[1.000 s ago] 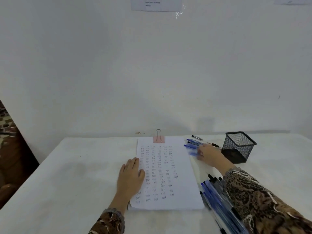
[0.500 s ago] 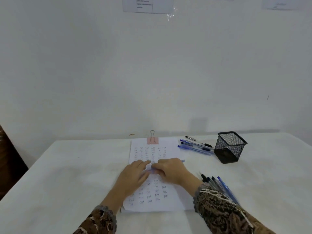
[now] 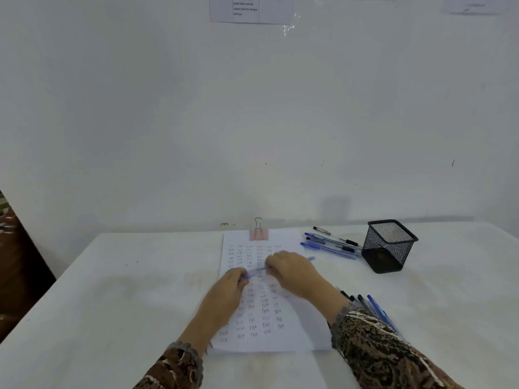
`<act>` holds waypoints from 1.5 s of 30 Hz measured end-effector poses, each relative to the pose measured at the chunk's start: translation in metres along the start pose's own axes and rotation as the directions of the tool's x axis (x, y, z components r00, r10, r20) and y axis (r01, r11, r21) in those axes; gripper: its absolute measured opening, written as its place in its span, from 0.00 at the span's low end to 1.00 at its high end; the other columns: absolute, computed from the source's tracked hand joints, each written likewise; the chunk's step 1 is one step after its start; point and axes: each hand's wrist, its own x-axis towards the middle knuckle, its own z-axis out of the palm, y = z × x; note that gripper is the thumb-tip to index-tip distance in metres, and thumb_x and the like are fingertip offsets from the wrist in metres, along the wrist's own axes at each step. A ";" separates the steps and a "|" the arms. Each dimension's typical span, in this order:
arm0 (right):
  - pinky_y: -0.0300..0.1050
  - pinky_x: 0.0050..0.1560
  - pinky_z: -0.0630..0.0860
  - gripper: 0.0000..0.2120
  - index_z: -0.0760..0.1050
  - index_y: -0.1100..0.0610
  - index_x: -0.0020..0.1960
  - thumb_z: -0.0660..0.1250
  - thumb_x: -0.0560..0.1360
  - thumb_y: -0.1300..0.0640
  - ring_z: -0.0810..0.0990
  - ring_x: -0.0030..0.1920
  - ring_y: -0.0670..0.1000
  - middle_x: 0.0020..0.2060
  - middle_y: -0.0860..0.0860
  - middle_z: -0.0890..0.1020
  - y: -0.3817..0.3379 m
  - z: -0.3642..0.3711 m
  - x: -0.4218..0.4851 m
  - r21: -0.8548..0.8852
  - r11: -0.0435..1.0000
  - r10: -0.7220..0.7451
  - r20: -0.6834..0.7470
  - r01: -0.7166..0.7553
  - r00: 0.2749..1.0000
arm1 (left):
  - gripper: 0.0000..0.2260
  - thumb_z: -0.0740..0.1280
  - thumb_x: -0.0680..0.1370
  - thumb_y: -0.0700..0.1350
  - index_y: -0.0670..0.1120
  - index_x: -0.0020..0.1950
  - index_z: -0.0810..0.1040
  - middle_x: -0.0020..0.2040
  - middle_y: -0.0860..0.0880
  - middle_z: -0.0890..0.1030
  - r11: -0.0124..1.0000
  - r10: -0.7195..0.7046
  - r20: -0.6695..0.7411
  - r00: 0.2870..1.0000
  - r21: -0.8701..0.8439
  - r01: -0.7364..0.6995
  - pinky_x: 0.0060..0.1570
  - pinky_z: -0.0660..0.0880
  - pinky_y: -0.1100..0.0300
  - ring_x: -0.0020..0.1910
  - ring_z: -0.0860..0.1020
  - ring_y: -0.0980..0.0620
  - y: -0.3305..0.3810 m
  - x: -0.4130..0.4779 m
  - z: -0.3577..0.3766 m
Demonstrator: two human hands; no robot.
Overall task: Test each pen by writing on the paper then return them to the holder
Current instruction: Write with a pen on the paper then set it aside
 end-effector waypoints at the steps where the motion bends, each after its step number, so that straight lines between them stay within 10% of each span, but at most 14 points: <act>1: 0.44 0.45 0.66 0.15 0.75 0.59 0.49 0.54 0.80 0.51 0.73 0.42 0.51 0.43 0.53 0.79 0.002 -0.005 0.000 0.068 0.998 0.026 -0.118 -0.018 0.993 | 0.09 0.55 0.81 0.48 0.48 0.57 0.71 0.49 0.58 0.73 1.000 -0.012 -0.017 1.000 -0.016 0.012 0.43 0.68 0.70 0.46 0.73 0.60 0.001 -0.002 -0.001; 4: 0.38 0.41 0.68 0.16 0.74 0.58 0.46 0.53 0.80 0.49 0.72 0.36 0.44 0.37 0.47 0.75 -0.010 -0.021 -0.001 0.636 0.763 0.455 -0.398 -0.118 0.797 | 0.11 0.53 0.81 0.51 0.49 0.58 0.70 0.49 0.58 0.74 1.000 0.003 -0.034 0.999 0.002 -0.003 0.41 0.69 0.71 0.44 0.74 0.60 0.003 -0.003 0.000; 8: 0.40 0.27 0.73 0.09 0.68 0.60 0.44 0.55 0.81 0.58 0.74 0.26 0.47 0.34 0.53 0.74 -0.032 -0.006 0.003 0.999 -0.042 0.821 0.035 -0.001 0.570 | 0.11 0.53 0.81 0.51 0.50 0.59 0.70 0.49 0.58 0.74 1.000 0.006 -0.037 0.999 0.010 -0.005 0.38 0.68 0.71 0.42 0.73 0.60 0.000 -0.002 0.002; 15: 0.39 0.28 0.76 0.09 0.68 0.60 0.44 0.55 0.81 0.58 0.76 0.26 0.47 0.35 0.55 0.74 -0.041 0.021 -0.005 0.970 -0.238 0.877 0.196 0.041 0.438 | 0.10 0.53 0.81 0.51 0.50 0.59 0.69 0.47 0.57 0.73 1.000 0.010 -0.036 0.999 0.026 -0.009 0.37 0.67 0.70 0.41 0.72 0.59 -0.004 -0.001 0.003; 18: 0.39 0.27 0.76 0.11 0.68 0.60 0.43 0.54 0.81 0.57 0.76 0.25 0.47 0.34 0.55 0.74 -0.039 0.022 -0.007 0.959 -0.270 0.883 0.210 0.088 0.419 | 0.11 0.54 0.81 0.51 0.49 0.59 0.70 0.48 0.57 0.73 1.000 0.012 -0.048 0.999 0.023 -0.011 0.40 0.68 0.70 0.42 0.73 0.59 -0.004 -0.001 0.004; 26: 0.40 0.33 0.77 0.10 0.73 0.65 0.43 0.57 0.80 0.63 0.78 0.29 0.49 0.35 0.57 0.77 -0.042 0.024 -0.008 0.985 -0.131 0.710 0.172 -0.112 0.683 | 0.10 0.56 0.81 0.48 0.49 0.59 0.72 0.48 0.56 0.75 1.000 0.007 -0.002 1.000 0.009 -0.007 0.41 0.66 0.71 0.43 0.72 0.59 -0.008 0.002 0.006; 35: 0.42 0.39 0.79 0.07 0.74 0.64 0.45 0.60 0.79 0.63 0.81 0.34 0.49 0.38 0.57 0.80 -0.038 0.011 -0.007 0.974 -0.122 0.564 0.227 -0.192 0.794 | 0.08 0.57 0.81 0.45 0.47 0.56 0.74 0.45 0.53 0.75 0.989 -0.048 -0.006 0.999 -0.140 0.047 0.42 0.68 0.68 0.43 0.73 0.55 -0.005 0.002 0.002; 39: 0.40 0.42 0.80 0.01 0.81 0.63 0.42 0.71 0.71 0.65 0.80 0.34 0.50 0.37 0.58 0.81 -0.015 -0.021 -0.010 0.935 -0.025 0.507 0.316 -0.353 0.802 | 0.09 0.58 0.80 0.45 0.46 0.57 0.74 0.45 0.57 0.74 0.991 -0.001 -0.055 0.998 -0.137 -0.007 0.45 0.68 0.72 0.44 0.73 0.61 -0.002 0.000 -0.004; 42: 0.41 0.42 0.78 0.03 0.83 0.58 0.37 0.76 0.67 0.60 0.80 0.36 0.50 0.36 0.56 0.84 -0.003 -0.041 -0.016 0.780 0.305 0.503 0.355 -0.547 0.788 | 0.10 0.59 0.80 0.46 0.49 0.60 0.73 0.48 0.61 0.73 0.990 0.038 -0.102 0.994 -0.132 -0.051 0.50 0.69 0.69 0.47 0.73 0.62 0.000 -0.004 -0.007; 45: 0.38 0.41 0.73 0.02 0.80 0.57 0.40 0.71 0.72 0.59 0.79 0.40 0.49 0.37 0.49 0.85 0.000 -0.054 -0.022 0.886 0.192 0.688 0.186 -0.422 0.702 | 0.19 0.57 0.80 0.53 0.50 0.69 0.67 0.62 0.59 0.71 0.994 0.008 -0.162 0.987 -0.107 -0.025 0.63 0.67 0.61 0.60 0.70 0.60 -0.011 -0.008 -0.005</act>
